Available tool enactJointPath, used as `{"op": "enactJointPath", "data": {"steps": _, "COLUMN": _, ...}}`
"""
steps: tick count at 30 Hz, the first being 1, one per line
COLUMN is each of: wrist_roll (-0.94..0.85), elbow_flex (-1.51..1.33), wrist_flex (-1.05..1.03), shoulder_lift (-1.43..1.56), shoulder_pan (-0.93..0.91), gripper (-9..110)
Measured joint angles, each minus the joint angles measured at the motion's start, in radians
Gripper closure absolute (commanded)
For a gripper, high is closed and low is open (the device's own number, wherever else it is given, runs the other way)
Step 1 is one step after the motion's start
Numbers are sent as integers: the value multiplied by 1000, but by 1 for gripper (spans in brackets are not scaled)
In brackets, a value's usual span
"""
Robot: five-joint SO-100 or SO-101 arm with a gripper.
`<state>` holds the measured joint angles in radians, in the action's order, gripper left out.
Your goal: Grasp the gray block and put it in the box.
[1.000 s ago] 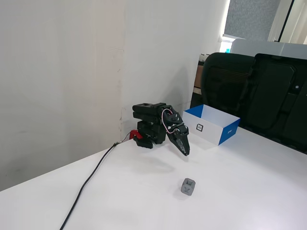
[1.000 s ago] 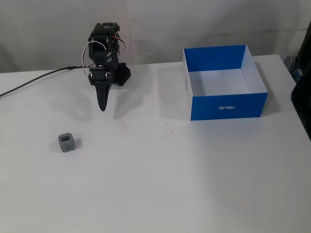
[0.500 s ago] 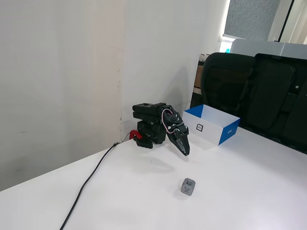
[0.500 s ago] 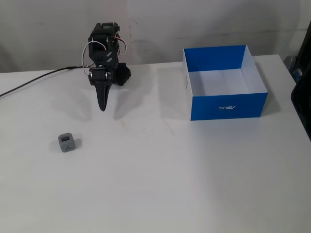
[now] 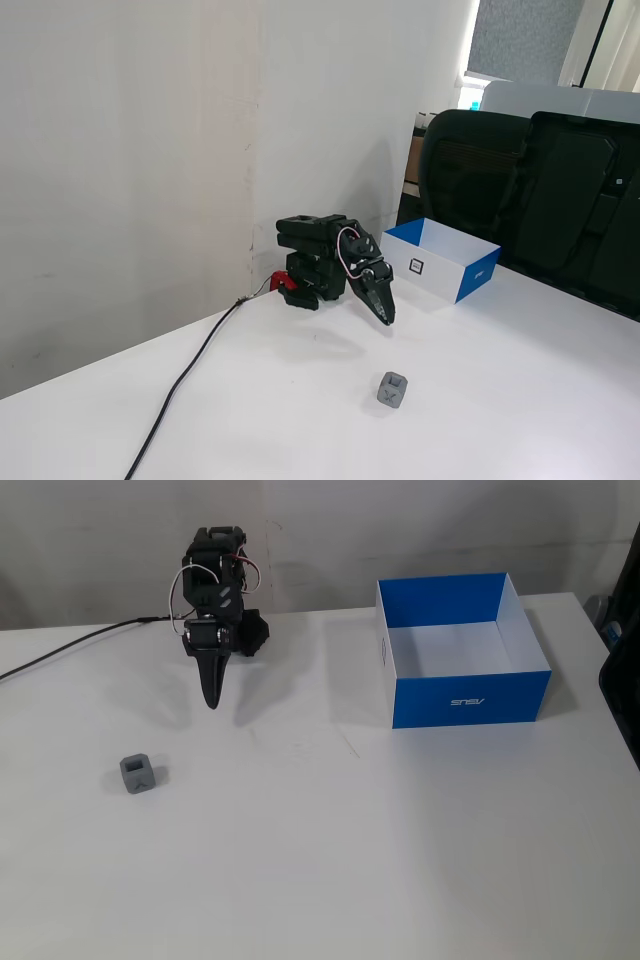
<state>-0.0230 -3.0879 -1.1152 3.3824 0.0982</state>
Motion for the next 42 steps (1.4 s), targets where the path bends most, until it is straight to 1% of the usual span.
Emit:
{"op": "enactJointPath", "data": {"steps": 3, "wrist_roll": 6, "elbow_flex": 23, "wrist_flex": -34, "shoulder_lift": 0, "shoulder_pan": 35, "gripper": 101}}
{"op": "enactJointPath", "data": {"steps": 10, "wrist_roll": 5, "elbow_flex": 95, "wrist_flex": -115, "shoulder_lift": 0, "shoulder_pan": 29, "gripper": 101}}
{"op": "enactJointPath", "data": {"steps": 16, "wrist_roll": 5, "elbow_flex": 173, "wrist_flex": -100, "shoulder_lift": -51, "shoulder_pan": 44, "gripper": 101}}
{"op": "enactJointPath", "data": {"steps": 19, "wrist_roll": 5, "elbow_flex": 242, "wrist_flex": -64, "shoulder_lift": -141, "shoulder_pan": 57, "gripper": 101}}
{"op": "enactJointPath", "data": {"steps": 27, "wrist_roll": 5, "elbow_flex": 568, "wrist_flex": -34, "shoulder_lift": -561, "shoulder_pan": 98, "gripper": 101}}
{"op": "enactJointPath", "data": {"steps": 36, "wrist_roll": -3, "elbow_flex": 847, "wrist_flex": -161, "shoulder_lift": -758, "shoulder_pan": 225, "gripper": 101}}
{"op": "enactJointPath", "data": {"steps": 42, "wrist_roll": -95, "elbow_flex": 1028, "wrist_flex": -236, "shoulder_lift": -916, "shoulder_pan": 278, "gripper": 101}}
